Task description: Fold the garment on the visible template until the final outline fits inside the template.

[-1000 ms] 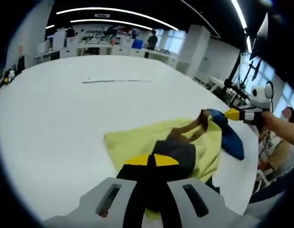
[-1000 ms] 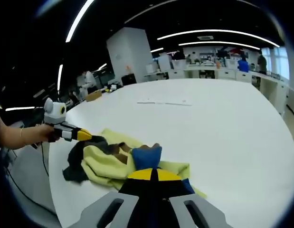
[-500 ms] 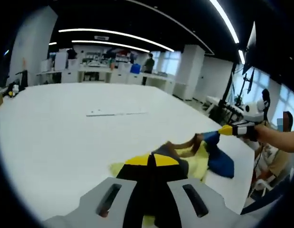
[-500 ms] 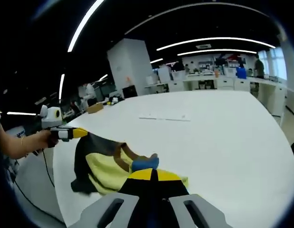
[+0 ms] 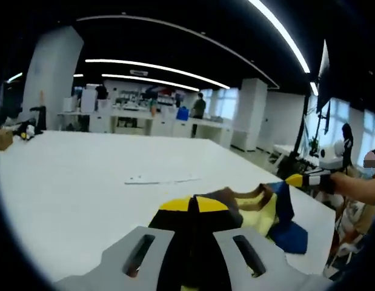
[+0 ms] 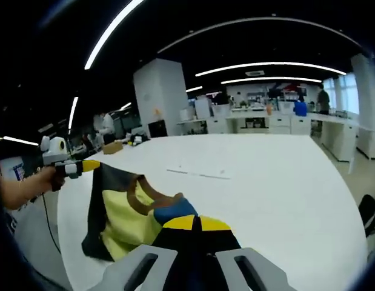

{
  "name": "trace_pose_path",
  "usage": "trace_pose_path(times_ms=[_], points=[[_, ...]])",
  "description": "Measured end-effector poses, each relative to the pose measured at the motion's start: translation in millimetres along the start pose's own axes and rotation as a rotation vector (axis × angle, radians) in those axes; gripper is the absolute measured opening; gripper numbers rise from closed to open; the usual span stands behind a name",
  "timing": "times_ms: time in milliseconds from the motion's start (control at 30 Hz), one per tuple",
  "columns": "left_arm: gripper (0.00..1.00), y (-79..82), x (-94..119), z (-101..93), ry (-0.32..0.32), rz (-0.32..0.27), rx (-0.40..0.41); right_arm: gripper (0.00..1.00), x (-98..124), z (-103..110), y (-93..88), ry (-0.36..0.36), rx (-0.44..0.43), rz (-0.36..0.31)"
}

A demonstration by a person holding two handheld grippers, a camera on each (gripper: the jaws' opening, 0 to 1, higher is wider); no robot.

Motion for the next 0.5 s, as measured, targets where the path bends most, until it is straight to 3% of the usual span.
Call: trace_pose_path(times_ms=[267, 400, 500], points=[[0.0, 17.0, -25, 17.6, 0.093, -0.079, 0.023, 0.0, -22, -6, 22.5, -0.076, 0.049, -0.068], [0.0, 13.4, -42, 26.1, 0.123, -0.087, 0.023, 0.0, -39, -14, 26.1, -0.118, 0.057, -0.088], [0.0, 0.5, -55, 36.0, 0.159, -0.053, 0.001, 0.0, -53, -22, 23.3, -0.135, 0.047, -0.086]])
Point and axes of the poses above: the point that each gripper's makers call its tool centre point, and the gripper's own axes: x roughly backward along the fingers, z roughly to its left, y roughly out of its top, the point moved 3 cm from there along x, roughly backward along the fingers, and after that the axes turned 3 degrees about -x, right-handed, at the moved point
